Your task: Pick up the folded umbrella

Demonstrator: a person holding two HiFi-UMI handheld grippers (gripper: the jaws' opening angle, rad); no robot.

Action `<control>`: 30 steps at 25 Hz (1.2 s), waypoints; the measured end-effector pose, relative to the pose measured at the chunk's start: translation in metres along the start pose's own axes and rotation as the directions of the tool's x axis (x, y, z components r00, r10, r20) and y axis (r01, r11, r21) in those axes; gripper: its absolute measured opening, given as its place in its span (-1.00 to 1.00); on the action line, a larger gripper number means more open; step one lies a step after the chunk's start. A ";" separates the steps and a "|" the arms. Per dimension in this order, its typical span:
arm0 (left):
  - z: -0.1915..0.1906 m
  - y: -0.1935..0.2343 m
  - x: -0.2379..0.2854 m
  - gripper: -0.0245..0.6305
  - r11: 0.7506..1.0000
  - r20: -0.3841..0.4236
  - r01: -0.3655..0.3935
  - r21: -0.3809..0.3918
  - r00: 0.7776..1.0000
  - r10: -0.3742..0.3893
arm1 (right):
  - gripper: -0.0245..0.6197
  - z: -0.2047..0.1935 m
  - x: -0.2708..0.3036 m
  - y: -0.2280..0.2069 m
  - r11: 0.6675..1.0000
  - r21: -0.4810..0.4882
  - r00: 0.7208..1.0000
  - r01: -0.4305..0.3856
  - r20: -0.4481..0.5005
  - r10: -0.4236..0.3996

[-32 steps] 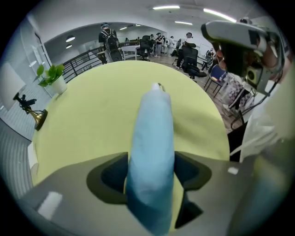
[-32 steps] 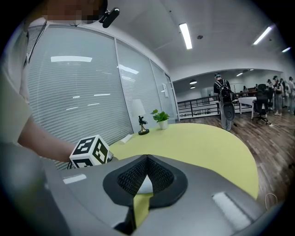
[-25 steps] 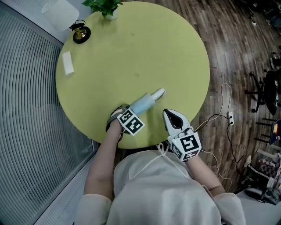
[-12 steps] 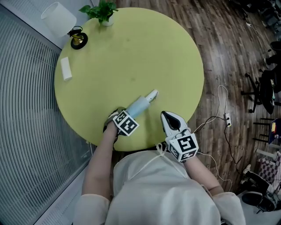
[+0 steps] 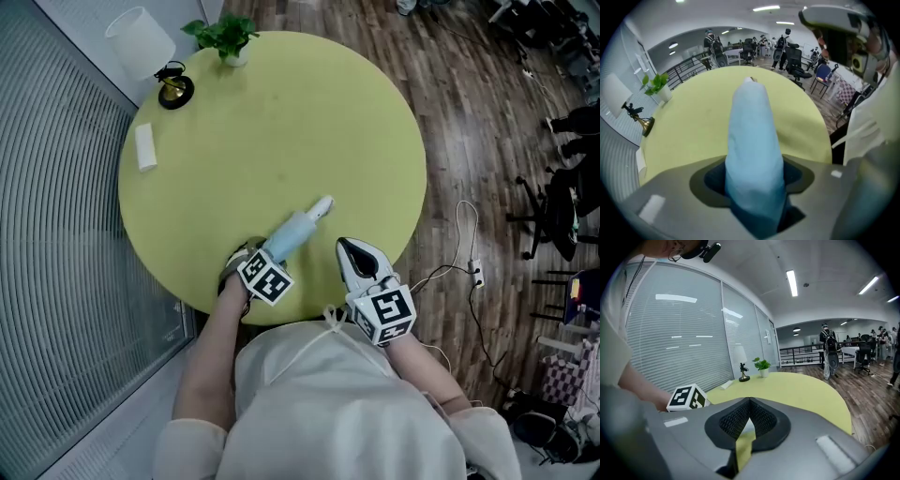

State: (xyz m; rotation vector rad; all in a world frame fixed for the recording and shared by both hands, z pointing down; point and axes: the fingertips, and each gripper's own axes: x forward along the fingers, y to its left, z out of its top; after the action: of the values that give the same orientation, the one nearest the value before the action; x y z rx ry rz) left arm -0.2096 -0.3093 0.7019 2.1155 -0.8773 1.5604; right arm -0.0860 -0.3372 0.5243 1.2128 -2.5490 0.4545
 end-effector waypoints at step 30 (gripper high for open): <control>0.040 0.077 -0.322 -0.04 0.664 0.588 -0.152 -0.732 0.353 0.728 | -0.93 0.120 -0.002 0.061 0.971 -0.175 0.962 -0.166 0.187 0.198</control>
State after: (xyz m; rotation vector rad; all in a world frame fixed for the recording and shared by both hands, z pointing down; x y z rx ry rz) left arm -0.2950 -0.3068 0.3792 2.1490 -2.1518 0.0546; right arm -0.1468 -0.3471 0.4046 1.0187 -2.8233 0.1686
